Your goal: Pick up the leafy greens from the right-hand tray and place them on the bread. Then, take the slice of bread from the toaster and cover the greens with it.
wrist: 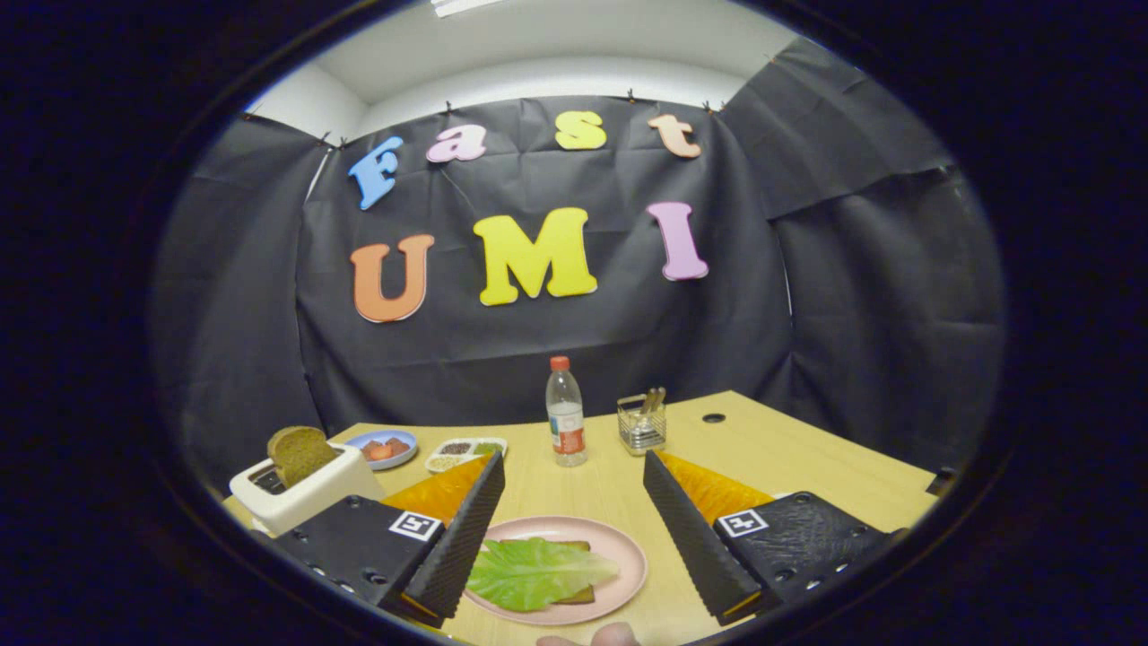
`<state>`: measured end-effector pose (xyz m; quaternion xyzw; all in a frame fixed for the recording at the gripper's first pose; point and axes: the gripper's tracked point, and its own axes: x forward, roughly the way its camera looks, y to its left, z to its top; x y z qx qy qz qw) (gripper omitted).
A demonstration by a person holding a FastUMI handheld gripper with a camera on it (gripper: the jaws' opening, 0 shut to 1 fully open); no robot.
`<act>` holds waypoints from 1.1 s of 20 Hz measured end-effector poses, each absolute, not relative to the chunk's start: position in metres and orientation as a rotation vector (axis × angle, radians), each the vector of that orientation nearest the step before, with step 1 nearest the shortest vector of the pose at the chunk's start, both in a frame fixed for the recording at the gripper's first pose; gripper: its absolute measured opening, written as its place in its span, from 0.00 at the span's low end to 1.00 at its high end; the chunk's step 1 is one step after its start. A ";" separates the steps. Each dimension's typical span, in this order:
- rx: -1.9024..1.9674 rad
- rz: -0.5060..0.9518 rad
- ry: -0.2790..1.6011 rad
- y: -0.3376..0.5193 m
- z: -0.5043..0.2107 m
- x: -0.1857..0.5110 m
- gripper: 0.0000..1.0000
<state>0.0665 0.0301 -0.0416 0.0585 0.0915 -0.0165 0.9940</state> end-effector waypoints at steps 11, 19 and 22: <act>0.132 0.173 0.200 0.220 -0.011 0.054 0.96; 0.148 0.174 0.349 0.284 -0.065 0.072 0.93; 0.136 0.180 0.390 0.294 -0.076 0.077 0.85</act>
